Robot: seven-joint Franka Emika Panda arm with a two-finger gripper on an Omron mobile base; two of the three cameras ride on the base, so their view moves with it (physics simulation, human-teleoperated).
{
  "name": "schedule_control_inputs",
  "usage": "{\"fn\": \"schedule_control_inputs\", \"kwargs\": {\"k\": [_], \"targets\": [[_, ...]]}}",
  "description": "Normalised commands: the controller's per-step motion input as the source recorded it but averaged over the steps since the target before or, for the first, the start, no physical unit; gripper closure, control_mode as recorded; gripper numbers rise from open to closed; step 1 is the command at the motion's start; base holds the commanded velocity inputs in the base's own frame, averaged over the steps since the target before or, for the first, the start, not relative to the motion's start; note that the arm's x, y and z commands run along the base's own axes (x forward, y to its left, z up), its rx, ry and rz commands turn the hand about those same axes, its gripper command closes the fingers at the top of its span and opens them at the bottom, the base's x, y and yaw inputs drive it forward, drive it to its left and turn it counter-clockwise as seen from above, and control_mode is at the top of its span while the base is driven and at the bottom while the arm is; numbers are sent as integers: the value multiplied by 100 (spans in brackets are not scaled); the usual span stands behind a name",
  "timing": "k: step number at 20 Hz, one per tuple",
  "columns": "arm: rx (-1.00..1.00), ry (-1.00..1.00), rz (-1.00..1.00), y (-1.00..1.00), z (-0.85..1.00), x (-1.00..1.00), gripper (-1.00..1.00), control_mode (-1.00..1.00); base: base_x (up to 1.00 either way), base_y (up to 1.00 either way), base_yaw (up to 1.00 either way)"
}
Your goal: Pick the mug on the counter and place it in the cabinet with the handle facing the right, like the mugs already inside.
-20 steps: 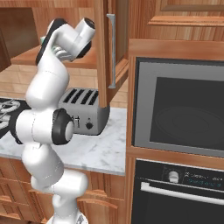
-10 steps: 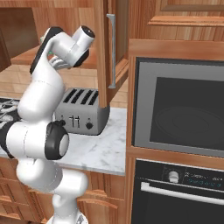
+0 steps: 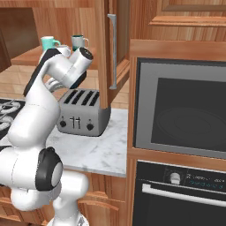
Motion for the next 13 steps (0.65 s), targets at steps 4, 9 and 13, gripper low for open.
{"fn": "schedule_control_inputs", "kwargs": {"k": [4, 9, 13], "targets": [[0, 0, 0, 6, -52, -44, -100, -100, 0, 0, 0], [-3, 0, 0, 14, -56, -35, -100, -100, 0, 0, 0], [-4, 0, 0, 18, -64, -30, -100, -100, 0, 0, 0]]}}
